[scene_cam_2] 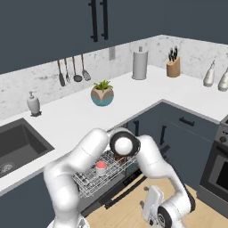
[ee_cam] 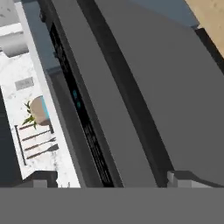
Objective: Pick up the cup and bowl from the counter, place them in the dishwasher, and close the dishwasher door.
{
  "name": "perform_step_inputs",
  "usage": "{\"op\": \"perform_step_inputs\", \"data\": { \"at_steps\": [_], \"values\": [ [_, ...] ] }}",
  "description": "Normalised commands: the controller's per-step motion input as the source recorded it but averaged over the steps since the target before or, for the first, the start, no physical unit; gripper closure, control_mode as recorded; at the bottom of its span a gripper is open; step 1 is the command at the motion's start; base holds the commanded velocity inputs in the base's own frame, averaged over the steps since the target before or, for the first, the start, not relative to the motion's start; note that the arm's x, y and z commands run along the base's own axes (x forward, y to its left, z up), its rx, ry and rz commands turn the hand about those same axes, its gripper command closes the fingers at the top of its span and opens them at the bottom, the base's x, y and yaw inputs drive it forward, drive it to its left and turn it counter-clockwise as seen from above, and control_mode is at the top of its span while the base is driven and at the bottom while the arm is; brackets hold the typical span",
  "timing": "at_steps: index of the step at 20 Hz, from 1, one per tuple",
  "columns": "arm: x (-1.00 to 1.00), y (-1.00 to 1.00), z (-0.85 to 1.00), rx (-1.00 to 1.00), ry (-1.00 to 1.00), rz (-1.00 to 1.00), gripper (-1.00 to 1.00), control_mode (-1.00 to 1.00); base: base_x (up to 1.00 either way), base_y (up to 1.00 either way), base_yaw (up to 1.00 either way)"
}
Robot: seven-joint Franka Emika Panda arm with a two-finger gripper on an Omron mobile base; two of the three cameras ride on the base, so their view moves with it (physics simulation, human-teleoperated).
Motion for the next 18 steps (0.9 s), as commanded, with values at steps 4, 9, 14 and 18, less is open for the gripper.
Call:
{"op": "perform_step_inputs", "data": {
  "at_steps": [4,9,14,18],
  "values": [
    [0.20,0.20,-0.19,0.00,-0.38,0.36,-1.00,-1.00,0.00,0.00,0.00],
    [0.42,0.20,-0.39,0.00,-0.29,0.32,-1.00,-1.00,0.00,0.00,0.00],
    [0.34,0.27,-0.45,0.00,-0.19,0.25,-1.00,-1.00,0.00,0.00,0.00],
    [0.15,0.25,-0.39,0.00,-0.07,0.12,-1.00,-1.00,0.00,0.00,0.00]
  ]
}}
